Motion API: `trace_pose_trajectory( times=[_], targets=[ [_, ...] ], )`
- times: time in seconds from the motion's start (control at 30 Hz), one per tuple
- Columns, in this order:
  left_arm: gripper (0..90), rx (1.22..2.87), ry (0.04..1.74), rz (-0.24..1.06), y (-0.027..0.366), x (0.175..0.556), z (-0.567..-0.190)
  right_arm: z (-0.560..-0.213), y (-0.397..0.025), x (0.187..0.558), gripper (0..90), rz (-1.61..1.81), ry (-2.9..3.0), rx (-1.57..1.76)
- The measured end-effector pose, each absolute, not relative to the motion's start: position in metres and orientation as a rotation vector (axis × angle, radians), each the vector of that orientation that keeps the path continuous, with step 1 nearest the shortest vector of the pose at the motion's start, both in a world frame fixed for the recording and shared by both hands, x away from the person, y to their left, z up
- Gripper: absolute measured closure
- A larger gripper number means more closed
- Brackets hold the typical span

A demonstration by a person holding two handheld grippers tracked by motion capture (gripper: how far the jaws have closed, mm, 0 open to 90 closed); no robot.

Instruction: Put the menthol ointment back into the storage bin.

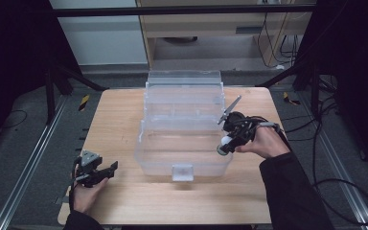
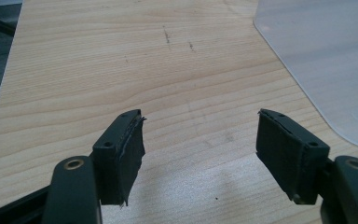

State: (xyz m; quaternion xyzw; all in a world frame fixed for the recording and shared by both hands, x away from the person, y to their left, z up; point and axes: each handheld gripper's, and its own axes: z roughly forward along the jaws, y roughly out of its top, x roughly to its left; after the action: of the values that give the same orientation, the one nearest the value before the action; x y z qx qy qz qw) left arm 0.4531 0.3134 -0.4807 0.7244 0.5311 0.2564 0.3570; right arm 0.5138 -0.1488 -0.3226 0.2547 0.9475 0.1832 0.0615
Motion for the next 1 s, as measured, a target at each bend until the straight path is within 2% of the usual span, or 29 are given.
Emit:
trace_pose_trajectory(
  times=[1.0],
  targets=[
    [31.8, 1.869, 1.368, 0.662, 0.313, 0.453, -0.481, -0.378, -0.139, 0.534, 50.4, 0.445, 2.934, 0.804]
  ],
)
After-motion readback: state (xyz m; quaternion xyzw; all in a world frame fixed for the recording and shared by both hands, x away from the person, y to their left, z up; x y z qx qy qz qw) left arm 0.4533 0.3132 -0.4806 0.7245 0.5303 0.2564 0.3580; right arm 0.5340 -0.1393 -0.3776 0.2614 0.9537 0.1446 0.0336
